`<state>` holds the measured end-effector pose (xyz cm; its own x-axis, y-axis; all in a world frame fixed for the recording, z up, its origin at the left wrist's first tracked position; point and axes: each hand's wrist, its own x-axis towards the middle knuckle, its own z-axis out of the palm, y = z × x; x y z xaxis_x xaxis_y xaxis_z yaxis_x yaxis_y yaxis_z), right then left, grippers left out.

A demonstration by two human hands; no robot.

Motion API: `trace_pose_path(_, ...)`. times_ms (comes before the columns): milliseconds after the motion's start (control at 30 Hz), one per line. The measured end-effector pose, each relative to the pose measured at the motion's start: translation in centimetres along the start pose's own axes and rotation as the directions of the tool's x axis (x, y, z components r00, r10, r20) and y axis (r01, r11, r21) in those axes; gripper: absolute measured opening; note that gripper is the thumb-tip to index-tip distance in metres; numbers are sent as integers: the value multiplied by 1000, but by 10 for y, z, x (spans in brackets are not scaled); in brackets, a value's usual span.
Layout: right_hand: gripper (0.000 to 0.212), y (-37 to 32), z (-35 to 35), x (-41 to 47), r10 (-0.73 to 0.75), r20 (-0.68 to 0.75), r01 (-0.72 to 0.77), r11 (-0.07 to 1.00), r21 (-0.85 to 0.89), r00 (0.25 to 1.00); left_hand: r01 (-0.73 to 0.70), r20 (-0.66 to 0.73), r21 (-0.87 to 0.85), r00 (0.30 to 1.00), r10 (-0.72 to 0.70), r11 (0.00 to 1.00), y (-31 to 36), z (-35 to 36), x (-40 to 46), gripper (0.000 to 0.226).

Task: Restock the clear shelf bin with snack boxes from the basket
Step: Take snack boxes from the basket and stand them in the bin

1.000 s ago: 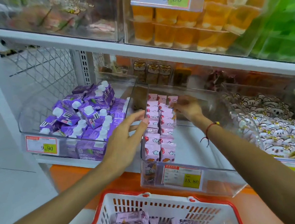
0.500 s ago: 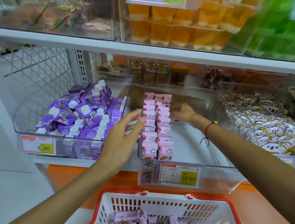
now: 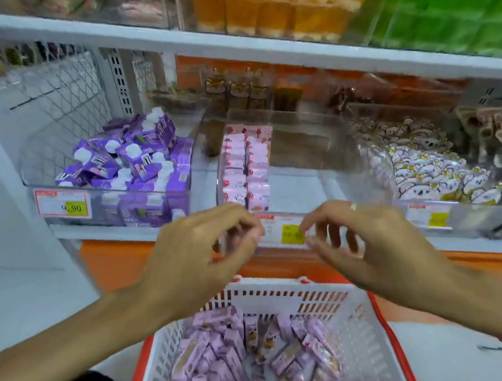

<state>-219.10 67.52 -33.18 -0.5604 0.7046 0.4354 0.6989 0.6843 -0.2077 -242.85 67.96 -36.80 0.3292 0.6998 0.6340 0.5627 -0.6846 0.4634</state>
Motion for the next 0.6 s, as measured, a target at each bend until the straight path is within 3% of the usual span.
trace_pose_path(67, 16, 0, 29, -32, 66, 291, -35, 993, -109, 954, 68, 282, 96, 955, -93, 993, -4, 23, -20, 11)
trace_pose_path(100, 20, 5, 48, -45, 151, 462, -78, 982, -174, 874, 114, 434, 141, 886, -165, 983, -11, 37, -30, 11)
trace_pose_path(167, 28, 25, 94, -70, 311, 719, -146, 948, -283, 621, 213, 660, 221, 685, -307, 952, -30, 69, -49, 17)
trace_pose_path(233, 32, 45, 138, -90, 361, 822, -158, 932, -325, 440, 332, 756, 264, 512, -408, 906, -52, 102, -68, 23)
trace_pose_path(267, 35, 55, 158, -100, 382, 837, -176, 924, -339, 392, 389, 772, 272, 458, -441, 880, -61, 119, -79, 24)
trace_pose_path(333, 38, 68, 198, -123, 435, 822, -330, 887, -323, 367, 511, 782, 262, 385, -491, 819, -75, 152, -107, 23)
trace_pose_path(367, 37, 71, 215, -136, 462, 805, -448, 849, -280, 372, 576, 765, 258, 368, -528, 776, -79, 166, -121, 24)
trace_pose_path(467, 30, 64, 265, -177, 538, 718, -722, 688, -73, 441, 750, 519, 235, 440, -732, 618, -86, 196, -160, 22)
trace_pose_path(533, 31, 53, 298, -191, 594, 674, -813, 581, 17, 438, 862, 400, 64, 440, -804, 503, -89, 204, -176, 20)
trace_pose_path(567, 31, 47, 311, -190, 648, 639, -870, 489, 69, 415, 877, 366, 26, 438, -821, 479, -91, 204, -184, 21)
trace_pose_path(600, 28, 42, 321, -183, 708, 596, -918, 370, 146, 380, 844, 303, 102, 477, -825, 526, -99, 204, -191, 24)
